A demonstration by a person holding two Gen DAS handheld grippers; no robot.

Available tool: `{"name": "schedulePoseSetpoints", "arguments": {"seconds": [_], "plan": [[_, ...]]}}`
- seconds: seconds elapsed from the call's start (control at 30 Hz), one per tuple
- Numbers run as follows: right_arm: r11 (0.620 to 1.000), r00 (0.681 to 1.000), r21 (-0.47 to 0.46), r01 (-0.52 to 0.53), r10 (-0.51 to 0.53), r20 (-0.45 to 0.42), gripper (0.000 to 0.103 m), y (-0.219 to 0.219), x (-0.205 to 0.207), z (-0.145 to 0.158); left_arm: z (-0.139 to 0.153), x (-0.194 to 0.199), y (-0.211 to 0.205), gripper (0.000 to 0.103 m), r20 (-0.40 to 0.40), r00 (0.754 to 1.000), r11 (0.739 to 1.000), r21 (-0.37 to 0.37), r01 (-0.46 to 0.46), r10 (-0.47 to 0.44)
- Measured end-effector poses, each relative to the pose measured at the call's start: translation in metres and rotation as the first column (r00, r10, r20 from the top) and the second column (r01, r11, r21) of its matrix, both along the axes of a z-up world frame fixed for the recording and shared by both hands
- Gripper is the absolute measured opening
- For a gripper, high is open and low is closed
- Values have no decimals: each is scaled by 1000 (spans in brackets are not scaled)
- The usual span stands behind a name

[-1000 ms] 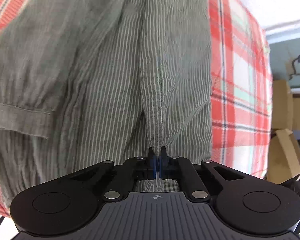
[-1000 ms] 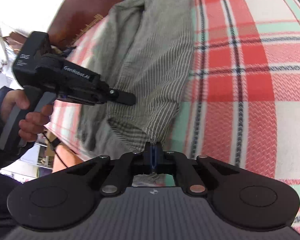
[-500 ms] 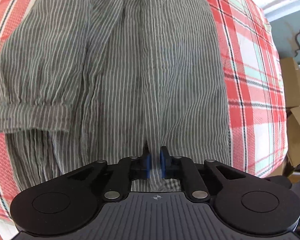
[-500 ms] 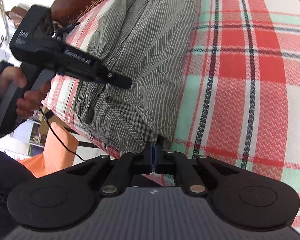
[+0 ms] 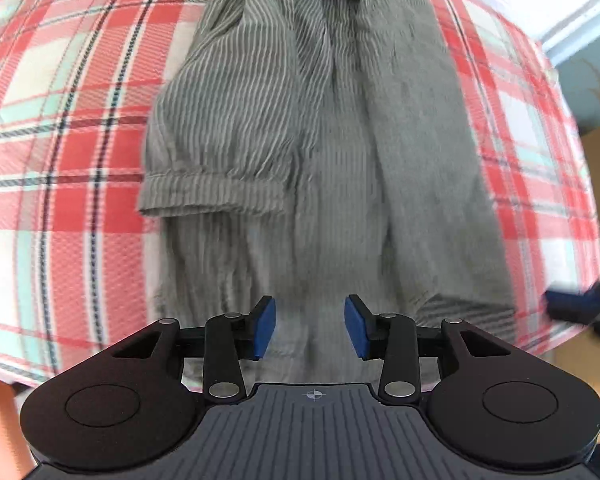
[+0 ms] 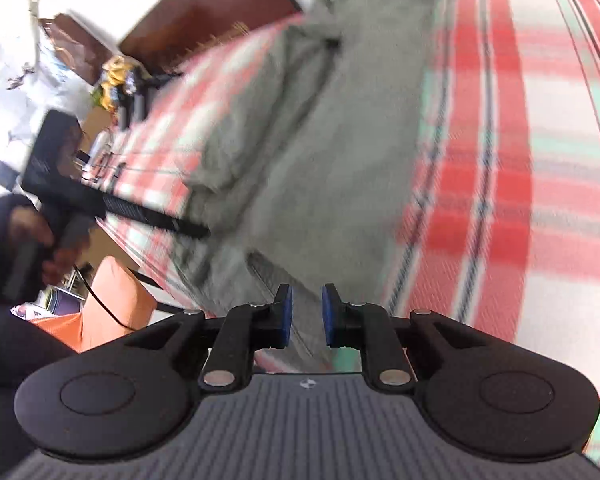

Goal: Fold clothes

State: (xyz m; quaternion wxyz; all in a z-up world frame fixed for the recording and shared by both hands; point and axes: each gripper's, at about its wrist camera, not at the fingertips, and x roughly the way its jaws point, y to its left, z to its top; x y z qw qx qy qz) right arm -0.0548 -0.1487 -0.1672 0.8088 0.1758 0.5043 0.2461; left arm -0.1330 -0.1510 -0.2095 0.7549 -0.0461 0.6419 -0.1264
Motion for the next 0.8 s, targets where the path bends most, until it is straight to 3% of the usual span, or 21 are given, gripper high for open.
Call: {"name": "schedulePoseSetpoints", "arguments": {"seconds": [0.1, 0.2, 0.27, 0.33, 0.4, 0.57, 0.8], "plan": [[997, 999, 64, -48, 47, 15, 19, 20, 15, 2, -3, -2, -3, 55, -4, 999, 999, 6, 39, -39], [990, 995, 99, -103, 102, 9, 20, 51, 35, -6, 1, -3, 18, 58, 0, 1000, 999, -50, -6, 6], [985, 991, 112, -132, 133, 0, 27, 71, 44, -13, 0, -1, 36, 59, -2, 999, 996, -70, -51, 51], [980, 987, 123, -159, 162, -14, 42, 88, 50, -20, -2, -1, 51, 59, 6, 998, 996, -62, -57, 58], [978, 984, 122, -170, 175, -40, 43, 101, 55, -28, -3, 1, 62, 59, 17, 999, 998, -39, -46, 47], [983, 986, 149, -110, 127, -110, 43, 113, 65, -43, -8, 11, 88, 59, 13, 998, 997, -48, -67, 67], [993, 983, 113, -39, 59, -171, 43, 130, 81, -67, -20, 20, 102, 59, -15, 999, 997, -69, -42, 42]]}}
